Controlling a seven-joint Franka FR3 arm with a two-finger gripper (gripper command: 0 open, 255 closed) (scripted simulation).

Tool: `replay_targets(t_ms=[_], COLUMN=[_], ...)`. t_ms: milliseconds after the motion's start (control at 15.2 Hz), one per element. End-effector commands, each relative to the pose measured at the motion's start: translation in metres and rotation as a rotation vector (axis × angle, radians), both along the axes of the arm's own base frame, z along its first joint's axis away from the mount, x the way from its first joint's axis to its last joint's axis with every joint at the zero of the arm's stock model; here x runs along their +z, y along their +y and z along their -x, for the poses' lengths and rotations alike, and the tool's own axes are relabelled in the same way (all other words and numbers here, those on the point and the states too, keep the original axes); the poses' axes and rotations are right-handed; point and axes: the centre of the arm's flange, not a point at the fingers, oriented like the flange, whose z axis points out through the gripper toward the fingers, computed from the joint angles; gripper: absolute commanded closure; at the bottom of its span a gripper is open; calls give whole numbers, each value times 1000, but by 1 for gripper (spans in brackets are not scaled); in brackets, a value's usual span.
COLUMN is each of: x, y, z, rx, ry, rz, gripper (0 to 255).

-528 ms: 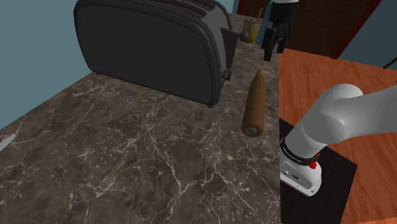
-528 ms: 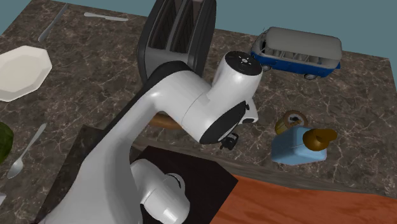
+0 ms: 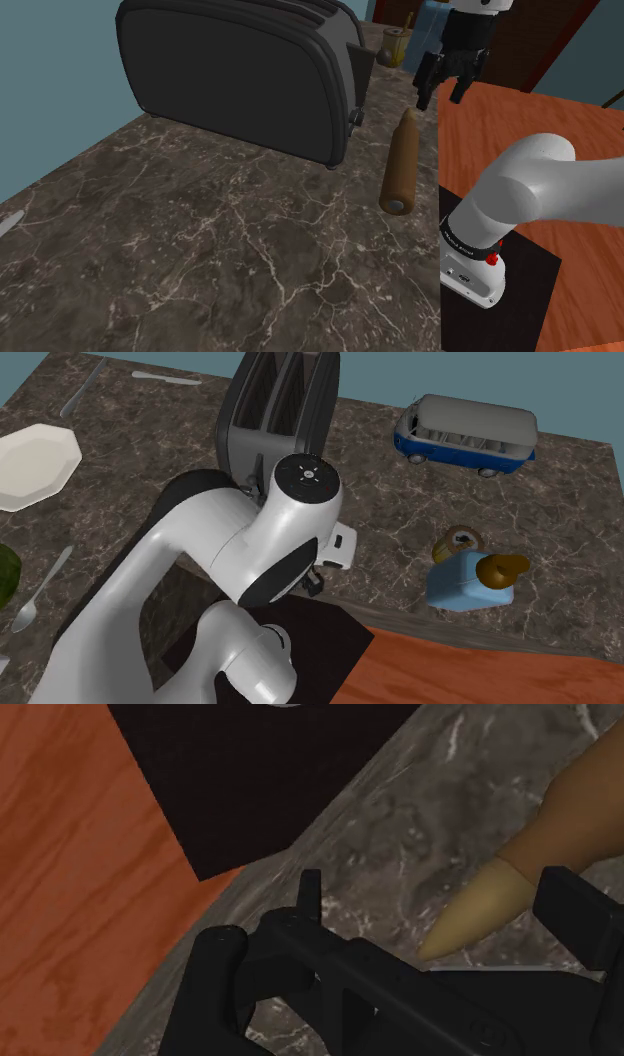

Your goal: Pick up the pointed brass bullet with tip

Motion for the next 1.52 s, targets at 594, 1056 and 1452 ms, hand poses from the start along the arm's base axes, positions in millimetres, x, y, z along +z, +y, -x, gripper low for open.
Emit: replay_targets(t_ms=[594,1056,1452], x=[3,-34,-37], y=[141,141,141], z=[55,55,55], rx=[-627,-627,-627], ry=[-181,-181,-181], rz=[-35,-35,-35], gripper=[0,0,255])
